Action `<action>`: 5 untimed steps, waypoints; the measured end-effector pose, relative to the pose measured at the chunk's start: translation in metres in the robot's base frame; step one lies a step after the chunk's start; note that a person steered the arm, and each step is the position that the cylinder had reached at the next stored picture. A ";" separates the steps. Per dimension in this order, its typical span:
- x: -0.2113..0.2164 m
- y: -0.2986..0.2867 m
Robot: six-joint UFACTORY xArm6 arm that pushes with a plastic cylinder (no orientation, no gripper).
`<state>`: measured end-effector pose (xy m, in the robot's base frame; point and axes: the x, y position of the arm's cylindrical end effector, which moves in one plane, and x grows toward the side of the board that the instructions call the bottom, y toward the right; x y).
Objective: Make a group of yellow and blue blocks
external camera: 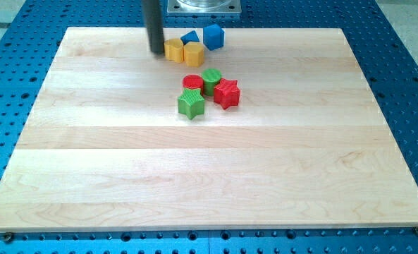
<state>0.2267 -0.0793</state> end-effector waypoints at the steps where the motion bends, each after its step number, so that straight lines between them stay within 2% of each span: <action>1: -0.033 0.054; 2: -0.032 0.165; 3: -0.030 0.171; 4: -0.030 0.079; 5: -0.018 0.074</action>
<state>0.2083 -0.0055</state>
